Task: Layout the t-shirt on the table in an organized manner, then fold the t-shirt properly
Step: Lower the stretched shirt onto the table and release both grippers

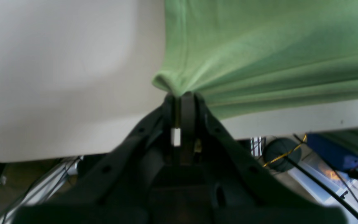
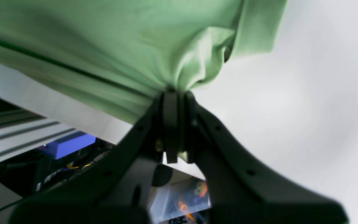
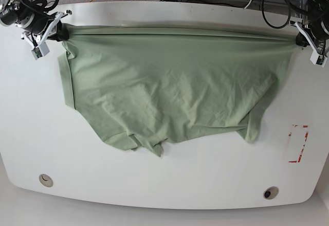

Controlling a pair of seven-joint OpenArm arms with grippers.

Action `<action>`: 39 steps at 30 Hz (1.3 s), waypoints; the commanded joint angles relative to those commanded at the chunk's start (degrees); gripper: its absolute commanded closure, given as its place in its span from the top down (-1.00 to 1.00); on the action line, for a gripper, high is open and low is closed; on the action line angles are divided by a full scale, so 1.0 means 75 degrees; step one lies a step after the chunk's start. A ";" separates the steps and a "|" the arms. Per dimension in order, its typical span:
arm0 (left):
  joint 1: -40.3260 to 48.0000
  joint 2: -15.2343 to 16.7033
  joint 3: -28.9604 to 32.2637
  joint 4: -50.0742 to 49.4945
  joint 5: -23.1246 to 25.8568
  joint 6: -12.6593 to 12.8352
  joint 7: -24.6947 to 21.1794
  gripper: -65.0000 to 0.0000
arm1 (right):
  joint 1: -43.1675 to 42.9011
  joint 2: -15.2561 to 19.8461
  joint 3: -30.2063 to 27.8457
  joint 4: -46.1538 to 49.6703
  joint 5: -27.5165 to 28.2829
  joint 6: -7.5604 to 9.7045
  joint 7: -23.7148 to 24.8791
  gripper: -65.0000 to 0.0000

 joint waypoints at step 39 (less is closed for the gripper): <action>-0.2403 -0.0152 0.1043 -0.0434 0.0762 0.0000 0.0000 -1.00 | 0.1688 0.0445 -0.0047 -0.0059 -0.0012 0.0000 0.0000 -1.00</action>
